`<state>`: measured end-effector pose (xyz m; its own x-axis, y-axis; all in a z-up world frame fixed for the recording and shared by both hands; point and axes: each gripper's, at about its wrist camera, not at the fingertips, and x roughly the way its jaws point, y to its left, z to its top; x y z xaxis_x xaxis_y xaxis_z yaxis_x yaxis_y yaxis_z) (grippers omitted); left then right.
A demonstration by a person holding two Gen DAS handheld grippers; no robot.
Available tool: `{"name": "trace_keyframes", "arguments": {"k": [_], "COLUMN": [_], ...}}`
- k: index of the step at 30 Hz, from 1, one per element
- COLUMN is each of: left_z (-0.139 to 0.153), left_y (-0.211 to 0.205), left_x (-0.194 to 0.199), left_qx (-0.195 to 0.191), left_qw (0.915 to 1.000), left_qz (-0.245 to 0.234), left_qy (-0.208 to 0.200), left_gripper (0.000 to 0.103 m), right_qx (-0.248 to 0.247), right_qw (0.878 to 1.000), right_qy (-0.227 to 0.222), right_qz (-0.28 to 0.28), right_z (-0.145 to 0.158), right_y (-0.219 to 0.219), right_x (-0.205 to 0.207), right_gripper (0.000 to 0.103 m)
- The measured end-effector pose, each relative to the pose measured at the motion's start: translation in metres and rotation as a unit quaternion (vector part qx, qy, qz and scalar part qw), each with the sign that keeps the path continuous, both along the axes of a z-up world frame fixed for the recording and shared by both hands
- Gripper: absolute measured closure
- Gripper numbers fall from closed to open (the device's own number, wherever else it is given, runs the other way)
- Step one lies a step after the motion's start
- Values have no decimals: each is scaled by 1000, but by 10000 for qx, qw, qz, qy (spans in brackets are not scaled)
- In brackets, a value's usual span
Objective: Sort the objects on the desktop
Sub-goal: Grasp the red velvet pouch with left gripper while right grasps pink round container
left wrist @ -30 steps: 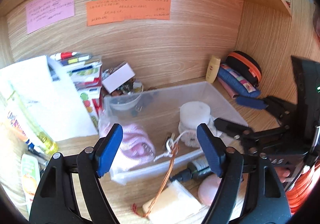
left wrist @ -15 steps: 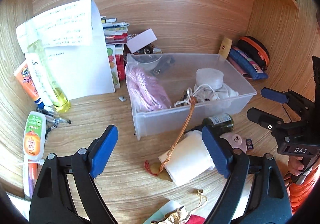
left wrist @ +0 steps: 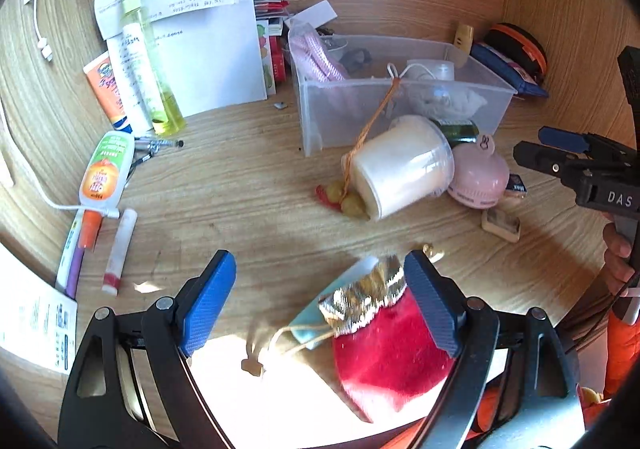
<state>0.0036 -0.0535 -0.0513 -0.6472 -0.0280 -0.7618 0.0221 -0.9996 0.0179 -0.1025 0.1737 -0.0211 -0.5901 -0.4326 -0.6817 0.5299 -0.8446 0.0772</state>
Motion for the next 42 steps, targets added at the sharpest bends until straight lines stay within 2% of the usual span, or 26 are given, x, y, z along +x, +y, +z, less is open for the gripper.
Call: {"name": "trace_keyframes", "arguments": {"k": [8, 14, 22, 32, 35, 36, 37, 42], "left_z": [-17, -33, -36, -36, -35, -35, -35, -36], "left_y": [15, 23, 33, 36, 36, 35, 34, 37], "left_x": [35, 40, 26, 4, -1, -3, -6, -13], "left_qx": [149, 485, 331, 483, 662, 658, 632, 597], "left_qw": [9992, 9971, 9987, 9983, 9975, 9976, 9978, 9982], "left_qz": [-139, -198, -178, -157, -128, -68, -20, 115], "left_qy": [-333, -549, -340, -269, -231, -205, -190, -12], "left_gripper": [16, 16, 11, 6, 4, 4, 4, 5], "right_qx": [79, 247, 513, 725, 653, 634, 607, 624], "right_qw": [9998, 9993, 9978, 9958, 9959, 9959, 9958, 9962], "right_qy": [-190, -235, -284, -324, -370, -409, -445, -310], "right_qz": [8, 128, 313, 466, 499, 501, 518, 519], "right_z": [-20, -28, -34, -39, -40, -40, -41, -38], "right_y": [-7, -15, -36, -52, -52, -52, -52, -51], "right_x": [10, 9, 0, -1, -2, -3, -4, -1], "right_gripper": [22, 22, 22, 25, 33, 40, 42, 43]}}
